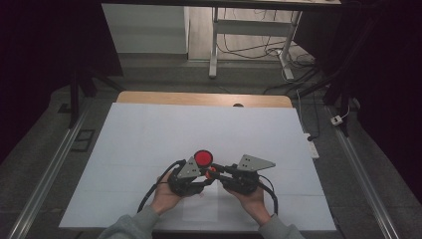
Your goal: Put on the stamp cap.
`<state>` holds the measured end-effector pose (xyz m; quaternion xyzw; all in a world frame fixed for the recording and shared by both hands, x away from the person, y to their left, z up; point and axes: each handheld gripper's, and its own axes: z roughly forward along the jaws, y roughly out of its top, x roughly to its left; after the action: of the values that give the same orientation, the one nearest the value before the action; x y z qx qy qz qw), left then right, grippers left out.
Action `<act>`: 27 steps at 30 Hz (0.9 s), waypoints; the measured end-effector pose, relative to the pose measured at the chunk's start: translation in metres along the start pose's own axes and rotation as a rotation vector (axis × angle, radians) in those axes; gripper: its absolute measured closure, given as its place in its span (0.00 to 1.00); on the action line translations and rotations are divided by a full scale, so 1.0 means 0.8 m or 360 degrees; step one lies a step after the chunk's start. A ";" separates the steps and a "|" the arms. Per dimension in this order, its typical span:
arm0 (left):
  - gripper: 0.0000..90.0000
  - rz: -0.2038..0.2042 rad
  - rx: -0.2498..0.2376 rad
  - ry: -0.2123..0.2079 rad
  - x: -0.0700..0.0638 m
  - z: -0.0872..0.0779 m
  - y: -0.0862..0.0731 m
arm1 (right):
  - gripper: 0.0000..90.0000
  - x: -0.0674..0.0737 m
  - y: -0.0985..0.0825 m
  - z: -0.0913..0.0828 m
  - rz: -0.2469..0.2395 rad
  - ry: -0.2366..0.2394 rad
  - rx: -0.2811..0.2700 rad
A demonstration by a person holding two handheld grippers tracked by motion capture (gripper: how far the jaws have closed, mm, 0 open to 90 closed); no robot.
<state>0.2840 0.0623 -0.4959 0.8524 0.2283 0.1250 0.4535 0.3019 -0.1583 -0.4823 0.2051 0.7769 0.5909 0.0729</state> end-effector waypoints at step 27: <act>0.73 -0.0010 0.0066 0.0011 0.000 0.004 -0.004 | 0.81 0.001 -0.011 0.007 0.0062 -0.0020 0.0003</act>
<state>0.2847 0.0619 -0.5004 0.8604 0.2350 0.1218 0.4355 0.3014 -0.1550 -0.4921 0.2240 0.7728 0.5902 0.0659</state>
